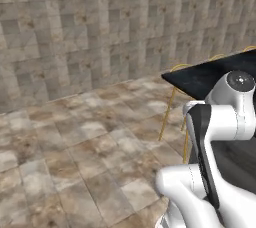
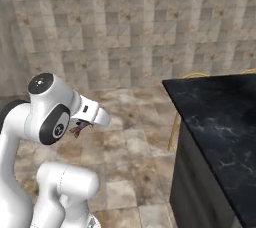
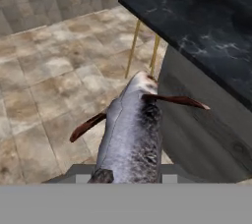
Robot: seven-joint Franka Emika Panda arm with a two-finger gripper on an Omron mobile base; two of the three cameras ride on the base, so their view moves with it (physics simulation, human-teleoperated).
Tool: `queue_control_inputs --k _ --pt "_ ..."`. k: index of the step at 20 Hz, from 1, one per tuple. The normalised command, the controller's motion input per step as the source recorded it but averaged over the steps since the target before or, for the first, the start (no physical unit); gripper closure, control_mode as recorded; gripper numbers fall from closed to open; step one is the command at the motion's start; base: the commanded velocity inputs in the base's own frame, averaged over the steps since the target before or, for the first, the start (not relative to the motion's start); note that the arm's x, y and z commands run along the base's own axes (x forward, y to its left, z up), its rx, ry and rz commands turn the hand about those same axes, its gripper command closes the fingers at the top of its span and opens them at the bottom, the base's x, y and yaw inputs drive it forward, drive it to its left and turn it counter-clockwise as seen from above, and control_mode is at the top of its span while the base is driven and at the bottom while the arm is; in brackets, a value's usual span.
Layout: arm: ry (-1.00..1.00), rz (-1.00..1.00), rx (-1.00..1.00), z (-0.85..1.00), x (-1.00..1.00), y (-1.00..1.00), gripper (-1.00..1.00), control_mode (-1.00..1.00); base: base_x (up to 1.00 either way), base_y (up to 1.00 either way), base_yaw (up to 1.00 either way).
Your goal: Take the fish from the fridge and place it on the digital scale on the counter by the fridge. Wait a few seconds for a reading, then move it to the plate on the dining counter.
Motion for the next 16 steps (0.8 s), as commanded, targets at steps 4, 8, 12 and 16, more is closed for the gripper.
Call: queue_control_inputs --k 4,8,12,16 --pt "0.00 0.00 0.00 0.00 0.00 0.00 1.00 1.00 1.00 0.68 -0.43" --pt "0.00 0.00 0.00 0.00 0.00 0.00 1.00 1.00 0.96 0.76 -0.43" --pt "0.00 0.00 0.00 0.00 0.00 0.00 1.00 1.00 0.88 0.86 -0.42" --pt "0.00 0.00 0.00 0.00 0.00 0.00 1.00 1.00 0.78 0.99 -0.41"
